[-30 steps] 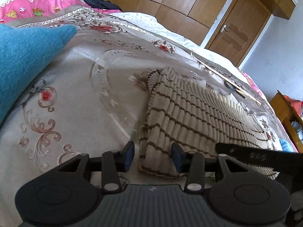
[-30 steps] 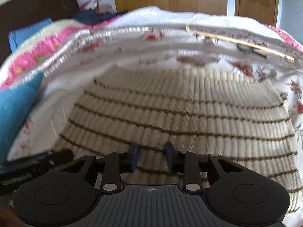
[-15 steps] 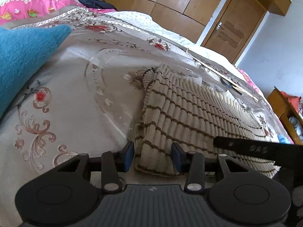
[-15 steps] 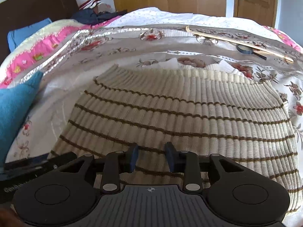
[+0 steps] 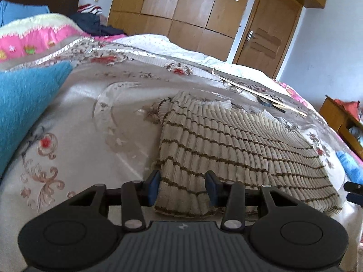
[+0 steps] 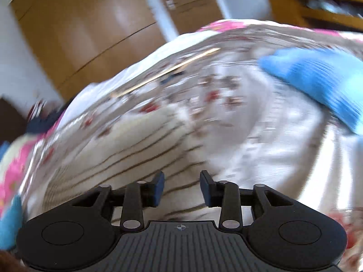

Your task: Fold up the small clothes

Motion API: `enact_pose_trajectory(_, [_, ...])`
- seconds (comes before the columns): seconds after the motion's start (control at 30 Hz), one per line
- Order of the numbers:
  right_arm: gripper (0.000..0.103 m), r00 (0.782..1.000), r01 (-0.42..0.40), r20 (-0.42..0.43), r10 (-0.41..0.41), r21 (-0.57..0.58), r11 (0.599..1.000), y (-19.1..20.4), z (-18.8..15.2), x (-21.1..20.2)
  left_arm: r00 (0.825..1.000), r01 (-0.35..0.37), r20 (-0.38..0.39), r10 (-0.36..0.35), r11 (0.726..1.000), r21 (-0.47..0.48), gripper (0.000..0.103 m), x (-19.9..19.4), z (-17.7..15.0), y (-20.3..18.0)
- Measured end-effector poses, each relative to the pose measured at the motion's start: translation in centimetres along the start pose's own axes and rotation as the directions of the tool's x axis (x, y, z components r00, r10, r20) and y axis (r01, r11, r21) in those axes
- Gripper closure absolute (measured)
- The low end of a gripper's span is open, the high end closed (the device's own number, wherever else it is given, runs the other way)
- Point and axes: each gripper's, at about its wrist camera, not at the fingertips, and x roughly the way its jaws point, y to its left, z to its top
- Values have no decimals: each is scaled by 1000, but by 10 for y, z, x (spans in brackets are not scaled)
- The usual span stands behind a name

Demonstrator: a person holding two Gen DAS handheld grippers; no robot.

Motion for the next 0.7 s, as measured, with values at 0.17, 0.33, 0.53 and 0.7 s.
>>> enact_pose_trajectory(0.17, [62,993,-100,-54,109,143,985,-41,17,27,999,-22,25,22,999,26,50,-3,0,-8])
enact_pose_trajectory(0.33, [62,963,-217,-120,240,181,959,-51,23,58,997,-64,45,61,995,79,50,-6,2,-25])
enact_pose_trajectory(0.53, [64,910,-321,-197,364,220,921,-55,30,98,997,-65,55,59,990,124,45,-6,10,-59])
enact_pose_trajectory(0.7, [64,863,-400,-179,472,327,856,-59,30,122,999,-22,45,14,985,173,45,12,20,-94])
